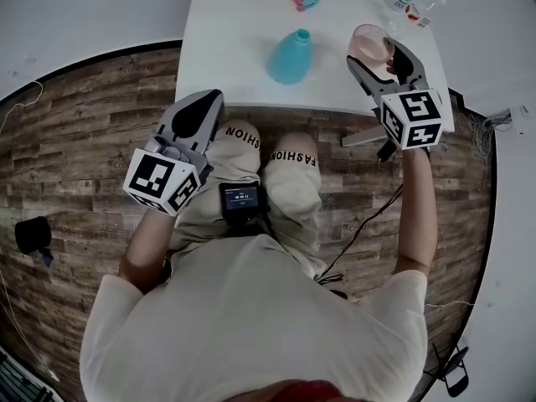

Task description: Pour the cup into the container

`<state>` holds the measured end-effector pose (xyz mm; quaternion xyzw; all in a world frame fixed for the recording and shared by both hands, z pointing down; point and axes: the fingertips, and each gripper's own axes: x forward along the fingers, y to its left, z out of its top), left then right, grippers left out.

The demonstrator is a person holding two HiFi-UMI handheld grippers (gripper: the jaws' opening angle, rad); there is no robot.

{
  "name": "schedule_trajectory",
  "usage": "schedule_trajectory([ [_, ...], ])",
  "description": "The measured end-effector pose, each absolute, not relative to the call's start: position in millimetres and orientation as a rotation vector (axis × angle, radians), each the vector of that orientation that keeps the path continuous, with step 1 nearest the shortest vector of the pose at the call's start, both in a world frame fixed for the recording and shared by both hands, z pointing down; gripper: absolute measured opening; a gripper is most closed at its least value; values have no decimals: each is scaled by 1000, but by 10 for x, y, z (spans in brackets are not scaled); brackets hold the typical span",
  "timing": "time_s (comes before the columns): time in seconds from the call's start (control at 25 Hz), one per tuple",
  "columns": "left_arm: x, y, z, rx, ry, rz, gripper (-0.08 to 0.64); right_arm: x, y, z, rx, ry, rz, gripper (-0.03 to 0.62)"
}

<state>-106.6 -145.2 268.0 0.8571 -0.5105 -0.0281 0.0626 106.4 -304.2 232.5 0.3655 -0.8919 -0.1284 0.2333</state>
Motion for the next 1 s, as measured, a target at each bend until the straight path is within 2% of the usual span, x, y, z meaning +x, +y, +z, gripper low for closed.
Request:
schedule_trajectory([
  [1.0, -1030, -1429, 2523, 2645, -1511, -97, 12, 625, -2990, 2122, 1004, -2383, -507, 370],
])
